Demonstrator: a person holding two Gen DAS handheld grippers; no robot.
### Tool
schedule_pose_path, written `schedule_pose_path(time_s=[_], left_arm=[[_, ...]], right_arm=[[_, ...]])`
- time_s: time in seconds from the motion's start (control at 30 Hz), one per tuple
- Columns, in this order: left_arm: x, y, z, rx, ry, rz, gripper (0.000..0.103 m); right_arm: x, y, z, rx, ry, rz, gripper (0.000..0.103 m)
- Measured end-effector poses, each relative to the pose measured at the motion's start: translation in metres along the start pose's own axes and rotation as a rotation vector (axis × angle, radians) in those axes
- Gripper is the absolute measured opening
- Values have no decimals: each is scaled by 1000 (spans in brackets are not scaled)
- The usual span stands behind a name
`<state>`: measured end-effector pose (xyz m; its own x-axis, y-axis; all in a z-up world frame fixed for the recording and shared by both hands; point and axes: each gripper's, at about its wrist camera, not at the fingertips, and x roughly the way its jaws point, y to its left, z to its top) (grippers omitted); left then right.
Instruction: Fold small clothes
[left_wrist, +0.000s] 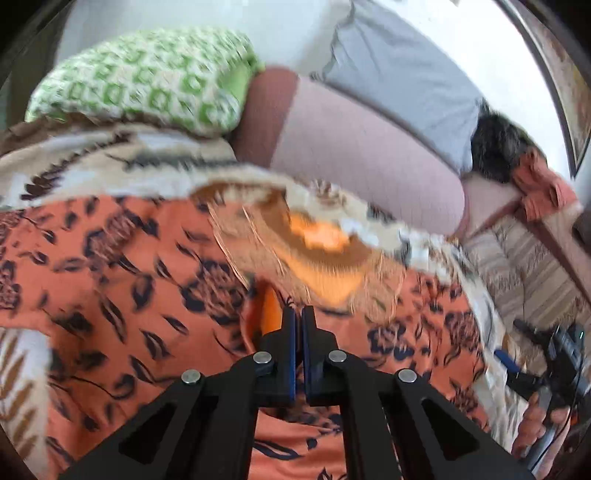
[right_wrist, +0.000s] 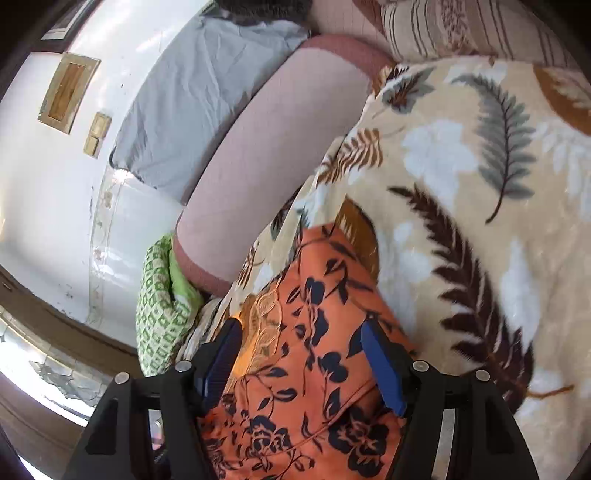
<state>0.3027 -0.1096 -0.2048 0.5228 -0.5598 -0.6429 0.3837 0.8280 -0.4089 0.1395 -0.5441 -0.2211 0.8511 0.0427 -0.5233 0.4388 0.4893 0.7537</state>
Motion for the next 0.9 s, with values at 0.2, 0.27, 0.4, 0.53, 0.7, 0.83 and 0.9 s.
schedule_pose_path(time_s=[0.2,0.27,0.4,0.53,0.7,0.83,0.9], left_arm=[[-32,34,21,-81,-167,101,0],[-35,43,24,-112,-171,98,0],[-2,56,17,-198,20,19,31],[31,62,0,-309,180,-39,74],[45,57,-9,-300,207,-59,74],[55,32,-16,-148,223,-13,46],[63,20,-17,-46,250,13,13]], right_arm=[[1,-9,1,48,-2,7,71],[5,-8,-1,54,19,19,71],[9,-3,-5,53,51,60,71],[11,6,-12,16,63,66,71],[20,13,-21,-15,101,69,71],[26,17,-27,-27,120,71,71],[28,18,-29,-31,128,71,71]])
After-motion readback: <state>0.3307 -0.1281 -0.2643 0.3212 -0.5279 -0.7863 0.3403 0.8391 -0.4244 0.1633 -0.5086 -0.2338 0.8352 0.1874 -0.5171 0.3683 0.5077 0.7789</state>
